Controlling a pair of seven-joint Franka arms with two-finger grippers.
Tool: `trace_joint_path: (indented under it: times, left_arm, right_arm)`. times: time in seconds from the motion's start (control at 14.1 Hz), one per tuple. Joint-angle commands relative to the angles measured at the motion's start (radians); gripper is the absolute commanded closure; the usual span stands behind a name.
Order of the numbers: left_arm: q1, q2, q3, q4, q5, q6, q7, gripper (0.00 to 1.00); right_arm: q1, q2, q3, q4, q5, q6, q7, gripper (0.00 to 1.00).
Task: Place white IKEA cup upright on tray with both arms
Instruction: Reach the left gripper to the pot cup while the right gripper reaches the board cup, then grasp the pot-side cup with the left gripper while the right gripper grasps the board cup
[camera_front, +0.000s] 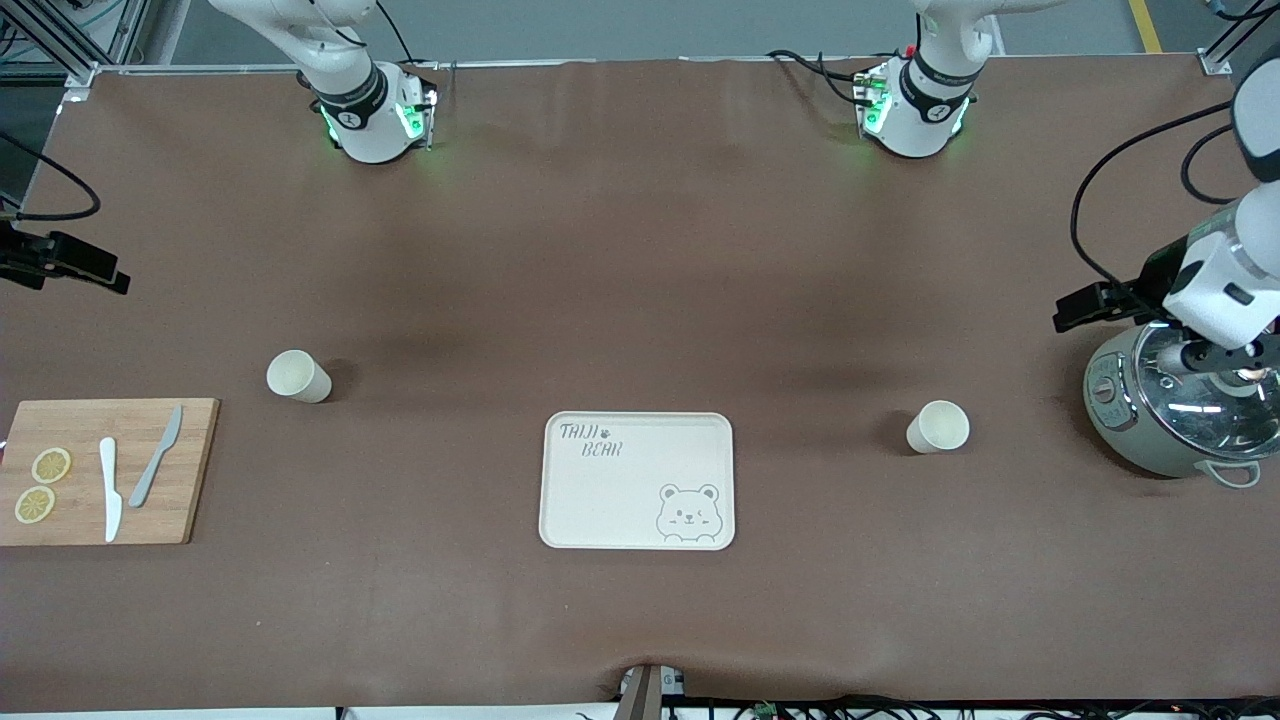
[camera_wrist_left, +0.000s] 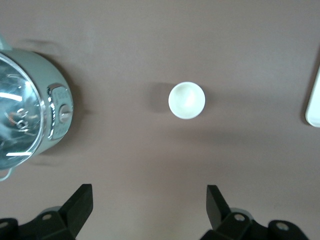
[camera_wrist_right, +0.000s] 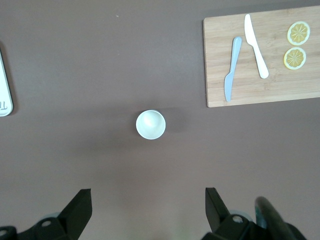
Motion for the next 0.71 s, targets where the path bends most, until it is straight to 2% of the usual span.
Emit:
trace_joint_path:
  times: [0.0,0.42,0.64]
  left_arm:
    - [-0.001,-0.014,-0.005,-0.115,0.001,0.125,-0.039,0.00]
    - [-0.038,0.124,-0.012,-0.128,0.002,0.199,-0.109,0.00]
    - [-0.047,0.207,-0.012,-0.125,0.001,0.289,-0.110,0.00]
  right_arm:
    - [-0.014,0.035,0.014,0.015,-0.017,-0.002,-0.006,0.00]
    - [-0.022,0.074,0.014,0.014,-0.013,-0.009,0.001,0.00]
    - [-0.043,0.103,0.013,0.010,-0.010,-0.009,0.006,0.00]
